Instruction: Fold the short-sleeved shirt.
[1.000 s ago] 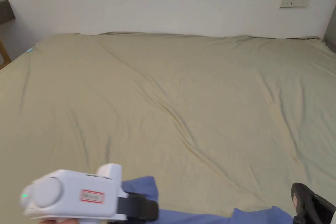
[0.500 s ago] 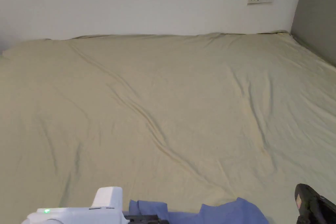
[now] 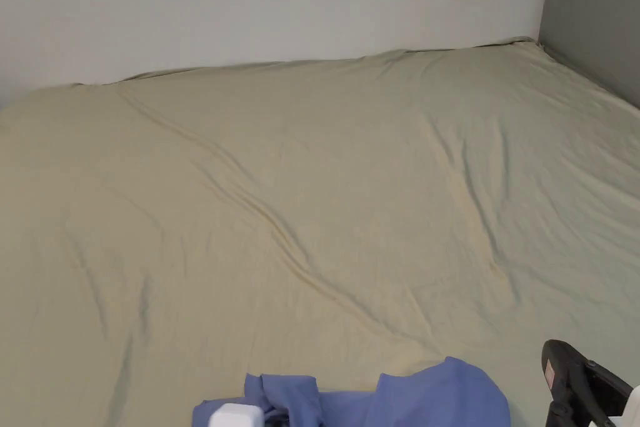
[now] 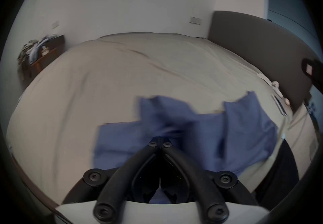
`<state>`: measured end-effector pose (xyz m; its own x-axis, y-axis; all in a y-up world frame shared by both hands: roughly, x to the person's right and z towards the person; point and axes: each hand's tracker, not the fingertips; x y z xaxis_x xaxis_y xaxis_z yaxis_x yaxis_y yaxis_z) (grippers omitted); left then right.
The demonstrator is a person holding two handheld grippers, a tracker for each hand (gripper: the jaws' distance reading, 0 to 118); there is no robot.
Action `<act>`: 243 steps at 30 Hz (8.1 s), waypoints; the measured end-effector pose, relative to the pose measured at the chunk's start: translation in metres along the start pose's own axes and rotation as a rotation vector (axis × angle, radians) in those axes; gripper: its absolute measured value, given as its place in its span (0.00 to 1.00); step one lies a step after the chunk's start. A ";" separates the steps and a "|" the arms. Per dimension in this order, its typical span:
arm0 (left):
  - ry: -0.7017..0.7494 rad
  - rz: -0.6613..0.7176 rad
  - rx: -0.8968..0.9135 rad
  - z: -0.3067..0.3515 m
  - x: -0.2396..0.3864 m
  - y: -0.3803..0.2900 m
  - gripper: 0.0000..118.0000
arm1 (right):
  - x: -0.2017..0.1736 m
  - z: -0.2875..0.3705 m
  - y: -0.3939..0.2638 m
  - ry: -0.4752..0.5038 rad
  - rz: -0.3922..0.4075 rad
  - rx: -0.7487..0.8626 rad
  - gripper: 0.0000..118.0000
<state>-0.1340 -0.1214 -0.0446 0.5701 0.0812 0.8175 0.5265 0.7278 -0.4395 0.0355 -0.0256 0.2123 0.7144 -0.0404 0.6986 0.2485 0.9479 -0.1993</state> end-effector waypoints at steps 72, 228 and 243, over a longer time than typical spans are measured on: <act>-0.676 0.454 -0.207 0.082 -0.151 0.102 0.08 | -0.034 -0.001 0.012 0.044 0.067 -0.041 0.03; 0.789 0.398 -0.740 0.121 -0.677 0.022 0.96 | -0.289 -0.085 0.085 0.201 0.249 0.089 0.03; 0.352 0.294 0.613 0.228 -0.229 0.134 1.00 | -0.136 -0.036 0.101 0.129 0.172 0.311 0.03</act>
<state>-0.3377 0.1132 -0.2060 0.8541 0.1826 0.4869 -0.0634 0.9659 -0.2511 -0.0128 0.0646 0.0720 0.8096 0.1072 0.5771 -0.0785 0.9941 -0.0746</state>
